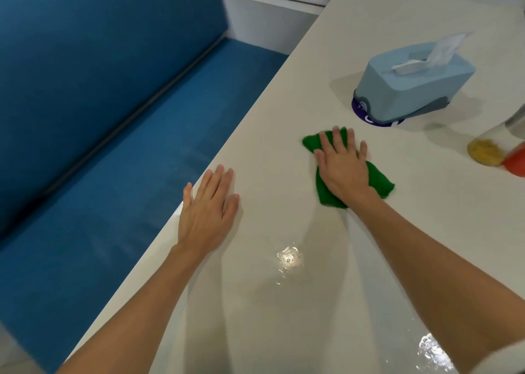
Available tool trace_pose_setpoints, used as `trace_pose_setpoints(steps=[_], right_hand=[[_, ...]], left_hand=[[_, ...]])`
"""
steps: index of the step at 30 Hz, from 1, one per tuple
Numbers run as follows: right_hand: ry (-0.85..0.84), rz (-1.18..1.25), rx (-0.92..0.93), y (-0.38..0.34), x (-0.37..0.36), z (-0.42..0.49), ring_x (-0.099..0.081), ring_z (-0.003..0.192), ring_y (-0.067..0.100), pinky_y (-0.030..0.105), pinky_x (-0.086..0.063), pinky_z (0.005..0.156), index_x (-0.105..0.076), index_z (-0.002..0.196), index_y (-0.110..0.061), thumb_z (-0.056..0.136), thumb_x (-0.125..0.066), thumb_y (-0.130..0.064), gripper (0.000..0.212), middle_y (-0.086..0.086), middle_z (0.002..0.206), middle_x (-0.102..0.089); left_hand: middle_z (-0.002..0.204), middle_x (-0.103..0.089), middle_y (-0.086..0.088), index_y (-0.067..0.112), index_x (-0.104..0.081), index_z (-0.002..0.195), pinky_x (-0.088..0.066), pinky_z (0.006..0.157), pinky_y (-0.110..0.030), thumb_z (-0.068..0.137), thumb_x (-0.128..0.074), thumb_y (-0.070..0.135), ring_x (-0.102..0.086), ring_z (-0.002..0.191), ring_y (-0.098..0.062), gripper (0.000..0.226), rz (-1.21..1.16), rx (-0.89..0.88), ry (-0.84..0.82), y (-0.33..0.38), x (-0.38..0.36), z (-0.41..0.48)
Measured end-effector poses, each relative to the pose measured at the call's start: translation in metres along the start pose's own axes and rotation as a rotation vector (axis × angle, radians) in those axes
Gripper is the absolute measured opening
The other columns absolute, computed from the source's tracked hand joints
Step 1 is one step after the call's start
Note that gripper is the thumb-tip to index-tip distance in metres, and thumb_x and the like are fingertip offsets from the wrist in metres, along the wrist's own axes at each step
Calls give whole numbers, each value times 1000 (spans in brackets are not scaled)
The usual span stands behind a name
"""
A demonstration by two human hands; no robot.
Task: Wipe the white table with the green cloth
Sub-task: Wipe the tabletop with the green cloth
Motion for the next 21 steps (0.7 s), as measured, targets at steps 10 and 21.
trace_pose_setpoints(steps=[10, 21], right_hand=[[-111, 11, 506, -69, -7, -94, -17, 146, 22, 48, -13, 115, -27, 149, -31, 100, -13, -45, 53, -3, 158, -21], [-67, 25, 122, -52, -6, 22, 0, 147, 26, 50, -3, 116, -10, 153, -29, 102, -14, -42, 52, 0, 161, -3]], left_hand=[[160, -4, 13, 30, -13, 153, 3, 118, -40, 97, -8, 50, -1, 147, -6, 60, 0, -9, -36, -6, 0, 1], [161, -8, 5, 24, -13, 154, 3, 118, -39, 96, -6, 45, -3, 148, -12, 62, 44, -1, -14, -1, -1, 1]])
Point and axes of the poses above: each hand's wrist, its own z-axis towards the middle knuckle, its own x-axis out of the back of the hand, y = z × x, the point moved 1 cm from there along z, towards the middle knuckle
